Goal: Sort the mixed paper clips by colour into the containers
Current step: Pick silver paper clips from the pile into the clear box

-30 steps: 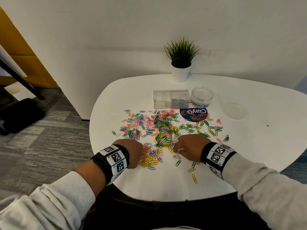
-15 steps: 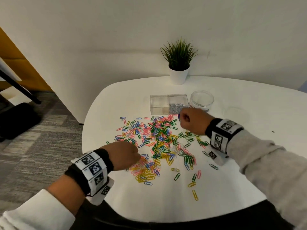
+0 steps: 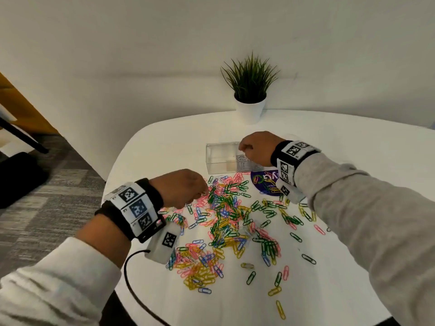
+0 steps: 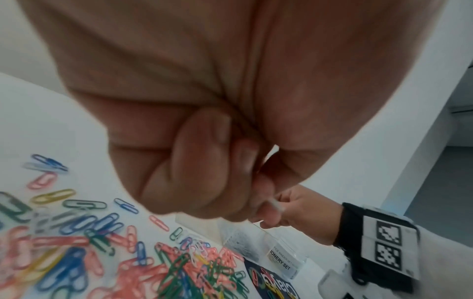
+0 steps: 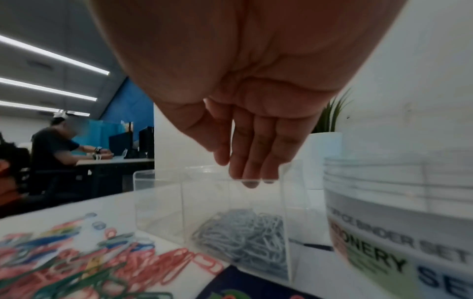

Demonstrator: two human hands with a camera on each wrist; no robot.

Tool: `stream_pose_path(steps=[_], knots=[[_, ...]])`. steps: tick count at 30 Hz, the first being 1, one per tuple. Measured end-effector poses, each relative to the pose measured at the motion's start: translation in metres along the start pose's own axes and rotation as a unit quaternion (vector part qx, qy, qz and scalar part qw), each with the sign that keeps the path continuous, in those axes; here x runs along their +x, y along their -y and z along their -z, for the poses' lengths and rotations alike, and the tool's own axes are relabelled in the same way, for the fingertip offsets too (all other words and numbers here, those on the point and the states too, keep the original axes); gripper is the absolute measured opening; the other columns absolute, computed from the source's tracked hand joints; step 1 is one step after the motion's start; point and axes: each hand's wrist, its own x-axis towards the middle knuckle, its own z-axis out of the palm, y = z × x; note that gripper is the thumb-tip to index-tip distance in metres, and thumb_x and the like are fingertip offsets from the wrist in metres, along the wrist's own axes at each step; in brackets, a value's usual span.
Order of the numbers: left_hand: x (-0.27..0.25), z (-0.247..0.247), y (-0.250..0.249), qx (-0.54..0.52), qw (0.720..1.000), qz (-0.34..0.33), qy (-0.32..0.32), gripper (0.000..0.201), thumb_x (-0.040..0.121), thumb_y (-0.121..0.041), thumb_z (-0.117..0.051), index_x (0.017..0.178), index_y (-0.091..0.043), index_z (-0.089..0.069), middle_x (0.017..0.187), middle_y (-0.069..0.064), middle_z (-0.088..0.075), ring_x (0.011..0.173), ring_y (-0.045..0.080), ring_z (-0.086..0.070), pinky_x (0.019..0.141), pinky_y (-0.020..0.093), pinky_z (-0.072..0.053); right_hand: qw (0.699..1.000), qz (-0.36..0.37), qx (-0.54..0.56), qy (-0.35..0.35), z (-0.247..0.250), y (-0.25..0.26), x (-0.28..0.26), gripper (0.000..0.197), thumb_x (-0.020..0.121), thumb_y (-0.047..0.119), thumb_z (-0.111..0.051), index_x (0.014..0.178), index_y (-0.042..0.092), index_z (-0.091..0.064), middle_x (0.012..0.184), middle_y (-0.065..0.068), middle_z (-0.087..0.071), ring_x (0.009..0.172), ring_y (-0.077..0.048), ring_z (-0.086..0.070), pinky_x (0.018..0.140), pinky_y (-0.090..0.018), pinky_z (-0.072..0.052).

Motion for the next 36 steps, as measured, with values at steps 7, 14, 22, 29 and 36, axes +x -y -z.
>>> stream_pose_path(steps=[7,14,22,29,36], knots=[[0.068,-0.001,-0.057,-0.035,0.993,-0.034,-0.11,0.022,0.099,-0.012,-0.045,0.092,-0.018,-0.065,0.083,0.0,-0.06,0.063,0.012,-0.051,0.055,0.025,-0.042,0.973,-0.04,0.19,-0.126,0.002,-0.021,-0.02,0.032,0.102,0.009,-0.038,0.118,0.014,-0.065,0.12,-0.003,-0.066,0.112,-0.018,-0.059,0.093,-0.025,-0.043],[0.117,-0.015,-0.1,0.07,0.987,-0.09,-0.109,0.035,0.099,-0.006,-0.039,0.124,-0.007,-0.063,0.131,0.012,-0.06,0.119,0.029,-0.057,0.097,0.031,-0.047,0.924,-0.079,0.32,-0.196,-0.031,-0.036,-0.075,0.035,0.093,-0.005,-0.039,0.108,0.019,-0.06,0.111,0.002,-0.066,0.107,-0.013,-0.063,0.099,-0.037,-0.051],[0.077,-0.01,-0.08,0.252,0.95,-0.144,-0.12,0.041,0.102,-0.018,-0.04,0.142,-0.02,-0.05,0.15,0.001,-0.046,0.137,0.019,-0.041,0.112,0.026,-0.027,0.995,0.044,0.083,0.028,-0.06,0.011,-0.145,0.027,0.098,0.018,-0.049,0.116,0.024,-0.068,0.117,0.0,-0.066,0.105,-0.018,-0.061,0.092,-0.034,-0.05],[-0.021,-0.072,0.001,0.353,0.913,-0.205,0.007,0.036,0.097,-0.019,-0.053,0.13,-0.029,-0.062,0.135,-0.001,-0.056,0.124,0.019,-0.051,0.104,0.033,-0.043,0.999,0.016,0.017,0.039,-0.077,0.028,-0.16,0.025,0.094,0.036,-0.057,0.117,0.029,-0.065,0.118,0.003,-0.058,0.107,-0.02,-0.057,0.082,-0.029,-0.045],[-0.026,-0.096,0.046,0.354,0.913,-0.18,-0.099,0.032,0.097,-0.032,-0.051,0.127,-0.033,-0.063,0.135,-0.001,-0.051,0.126,0.022,-0.047,0.1,0.036,-0.045,0.995,-0.048,0.075,0.038,-0.082,0.02,-0.165,0.025,0.089,0.03,-0.065,0.114,0.026,-0.062,0.102,0.01,-0.056,0.096,-0.012,-0.055,0.086,-0.028,-0.047]])
